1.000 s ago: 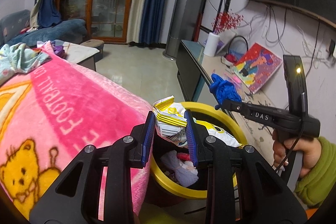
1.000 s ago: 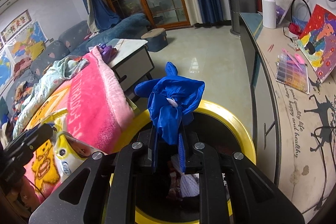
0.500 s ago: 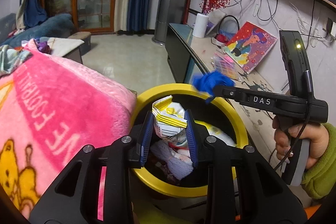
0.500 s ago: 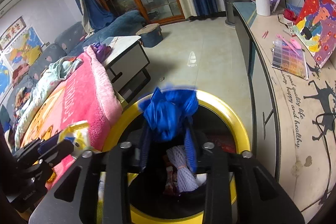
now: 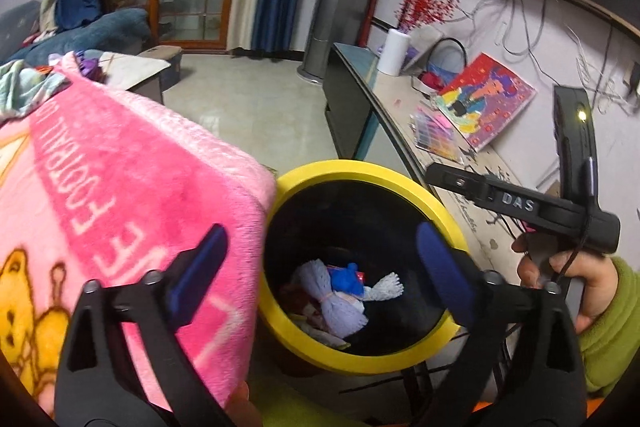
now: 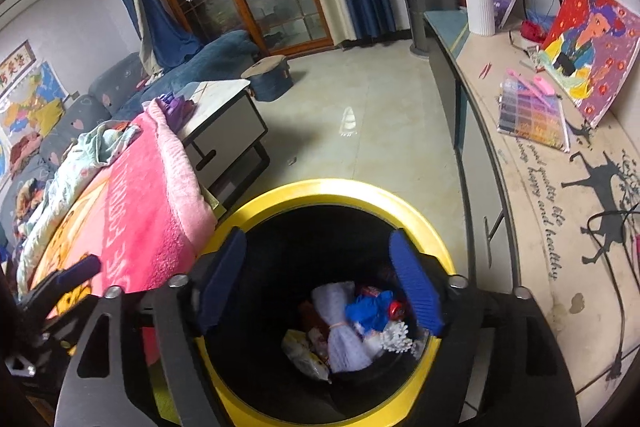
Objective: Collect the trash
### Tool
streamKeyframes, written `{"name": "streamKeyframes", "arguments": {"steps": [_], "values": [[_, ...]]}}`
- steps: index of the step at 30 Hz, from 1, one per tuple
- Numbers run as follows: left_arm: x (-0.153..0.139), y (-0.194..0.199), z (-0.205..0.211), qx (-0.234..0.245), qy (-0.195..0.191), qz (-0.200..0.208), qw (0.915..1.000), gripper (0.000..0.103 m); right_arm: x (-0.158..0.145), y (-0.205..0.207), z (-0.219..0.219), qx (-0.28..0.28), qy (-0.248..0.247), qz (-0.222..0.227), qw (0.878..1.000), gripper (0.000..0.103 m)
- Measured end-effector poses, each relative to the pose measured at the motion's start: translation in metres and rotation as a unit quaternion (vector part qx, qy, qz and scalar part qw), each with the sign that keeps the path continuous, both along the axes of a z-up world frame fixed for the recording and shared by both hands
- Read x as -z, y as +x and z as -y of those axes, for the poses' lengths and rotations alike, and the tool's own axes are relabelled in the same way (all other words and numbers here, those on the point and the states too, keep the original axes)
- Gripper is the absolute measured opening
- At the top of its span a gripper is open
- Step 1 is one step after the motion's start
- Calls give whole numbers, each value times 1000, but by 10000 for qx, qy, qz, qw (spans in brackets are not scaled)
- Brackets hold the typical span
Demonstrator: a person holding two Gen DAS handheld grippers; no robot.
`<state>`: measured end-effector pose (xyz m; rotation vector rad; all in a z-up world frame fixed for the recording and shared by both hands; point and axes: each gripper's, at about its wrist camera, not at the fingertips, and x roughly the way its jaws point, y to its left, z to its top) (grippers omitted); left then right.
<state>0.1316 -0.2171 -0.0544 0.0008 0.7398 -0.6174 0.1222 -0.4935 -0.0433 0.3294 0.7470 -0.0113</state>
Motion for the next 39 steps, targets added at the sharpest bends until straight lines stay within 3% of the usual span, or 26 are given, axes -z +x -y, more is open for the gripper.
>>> {"name": "streamKeyframes", "arguments": {"steps": [9,24,28,36,39], "values": [[-15,7,-46,-808,-57,97,9967,92,-19,-2,-39,-127,-551,243,9981,95],[-43,-14,-132,-1776,51,562,9825,92,-57,-23,-159,-1061,-1268,870,9824,96],[-50,-27,-149,-1925,89,771,9782,92,-62,-30,-174,-1049,-1334,1009,9803,96],[-57,-57,-171,-2055,162,1247,9705,92,-74,-65,-196,-788,-1320,1848,9707,96],[-57,-67,-177,-2014,165,1324,9704,92,-74,-74,-201,-810,-1278,1978,9685,96]]}}
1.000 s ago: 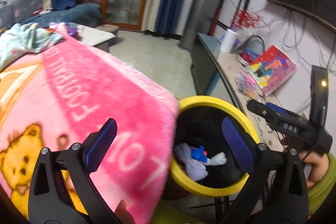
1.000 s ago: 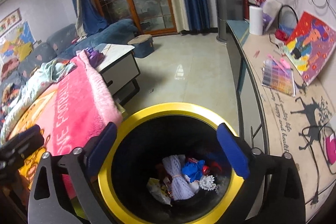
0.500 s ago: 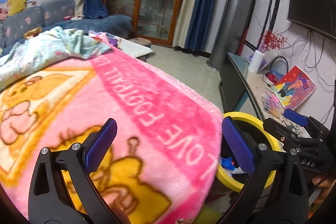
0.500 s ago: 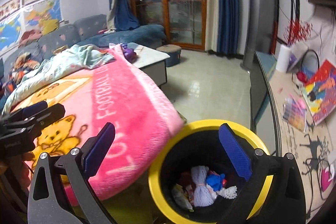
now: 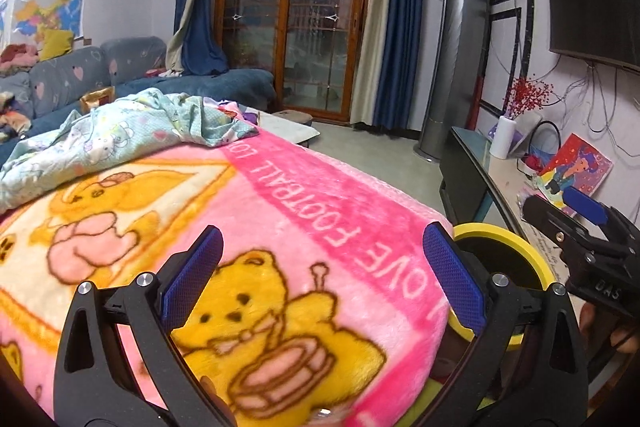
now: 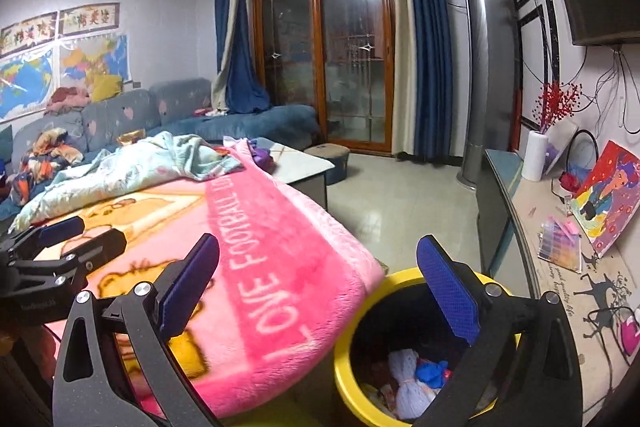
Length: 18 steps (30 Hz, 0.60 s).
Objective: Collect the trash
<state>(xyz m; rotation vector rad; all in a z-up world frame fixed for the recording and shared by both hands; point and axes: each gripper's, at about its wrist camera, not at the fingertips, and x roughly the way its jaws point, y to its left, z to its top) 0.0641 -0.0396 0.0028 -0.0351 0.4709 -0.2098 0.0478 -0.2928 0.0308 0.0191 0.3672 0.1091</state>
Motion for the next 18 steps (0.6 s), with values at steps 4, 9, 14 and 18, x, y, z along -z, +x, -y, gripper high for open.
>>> {"name": "streamKeyframes", "arguments": {"steps": [4,9,14,18], "values": [[1,-12,-7,-25,18,56,10000,92,4,-8,-5,-26,-23,58,10000,96],[0,-21,-15,-107,-119,150,9998,92,13,-13,-16,-103,-83,-53,9999,96],[-2,-24,-21,-155,-180,218,9995,92,13,-15,-20,-78,-133,-32,9999,96],[-1,-27,-24,-163,-216,204,9994,92,14,-16,-19,-59,-99,-54,9999,96]]}}
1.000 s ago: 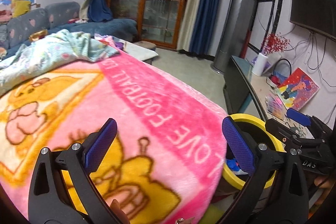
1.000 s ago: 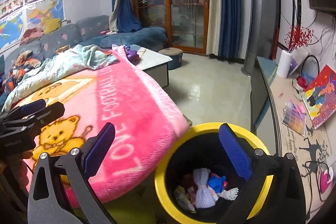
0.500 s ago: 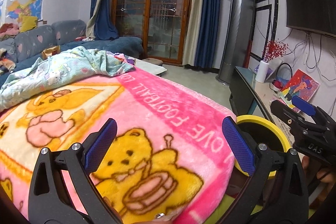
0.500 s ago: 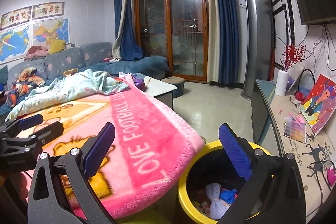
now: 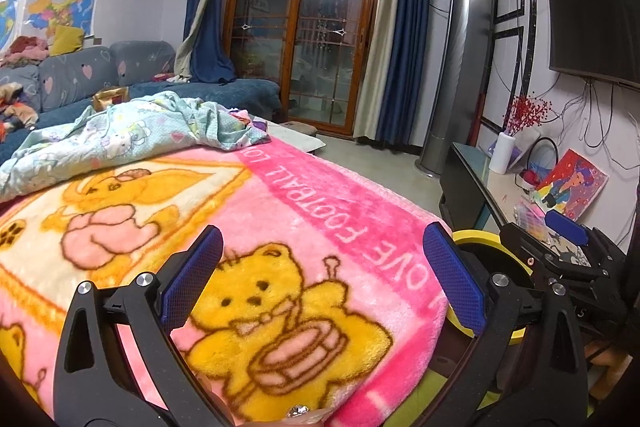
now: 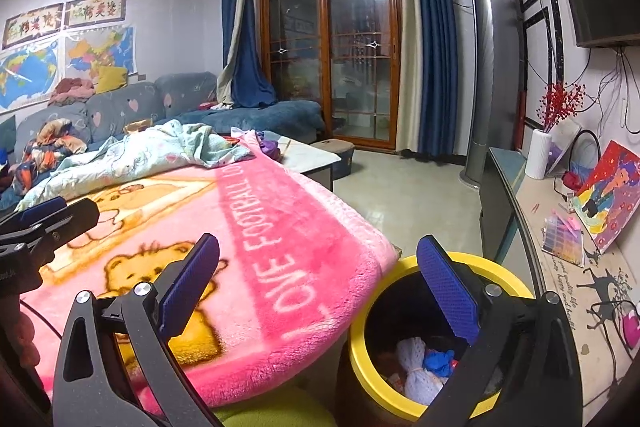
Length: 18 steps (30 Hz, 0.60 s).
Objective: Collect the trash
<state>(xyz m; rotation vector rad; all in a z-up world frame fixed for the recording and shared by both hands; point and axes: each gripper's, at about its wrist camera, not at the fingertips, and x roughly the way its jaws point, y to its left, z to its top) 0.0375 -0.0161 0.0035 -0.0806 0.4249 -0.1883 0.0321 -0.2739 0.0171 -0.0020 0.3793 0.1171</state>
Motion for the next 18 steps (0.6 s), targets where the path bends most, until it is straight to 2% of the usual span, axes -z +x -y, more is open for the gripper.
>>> {"name": "streamKeyframes", "arguments": {"steps": [18], "values": [[1,-1,0,1,11,-12,10000,92,0,1,0,-27,16,-17,10000,96]]}}
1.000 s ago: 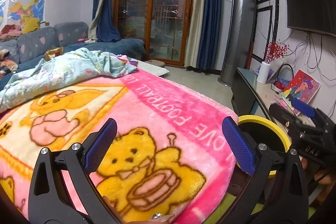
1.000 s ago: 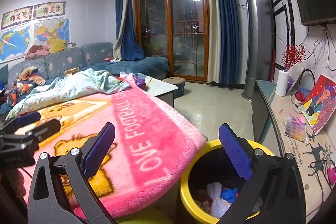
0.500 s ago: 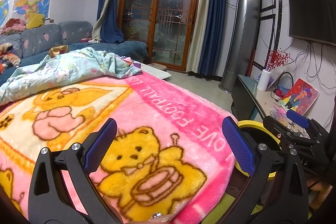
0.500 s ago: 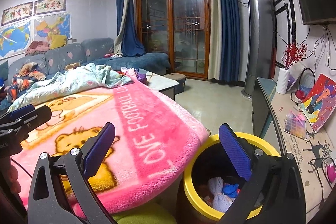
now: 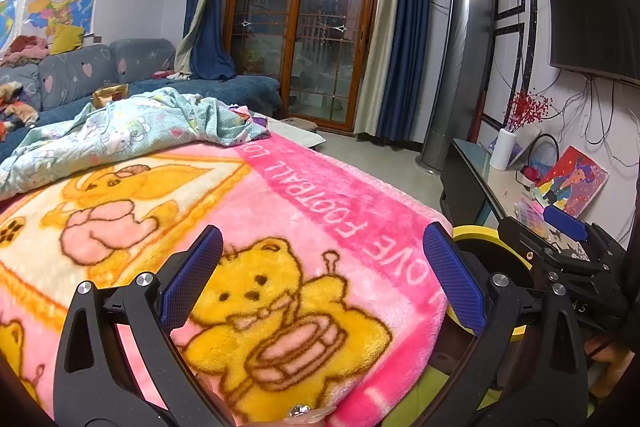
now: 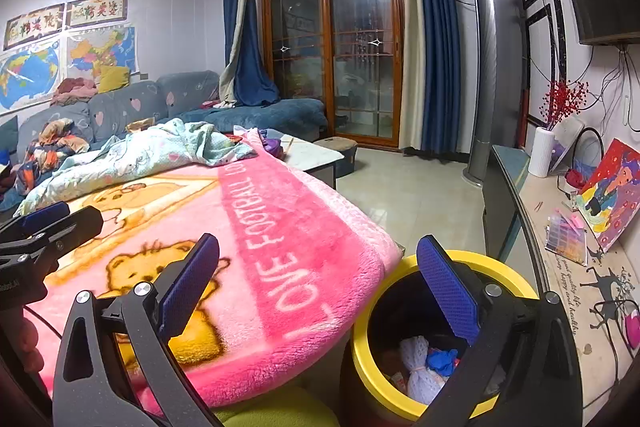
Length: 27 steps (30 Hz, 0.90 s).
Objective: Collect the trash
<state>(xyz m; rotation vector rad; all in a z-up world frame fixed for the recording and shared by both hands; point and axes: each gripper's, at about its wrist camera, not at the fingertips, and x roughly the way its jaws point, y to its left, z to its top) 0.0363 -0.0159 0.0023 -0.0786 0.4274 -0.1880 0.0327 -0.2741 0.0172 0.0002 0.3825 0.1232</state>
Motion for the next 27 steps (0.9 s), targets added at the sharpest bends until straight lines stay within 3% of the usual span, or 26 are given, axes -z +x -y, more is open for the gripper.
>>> {"name": "streamKeyframes", "arguments": {"steps": [27], "values": [[2,-2,1,-26,9,-11,10000,92,0,-1,-2,4,-16,24,10000,96]]}}
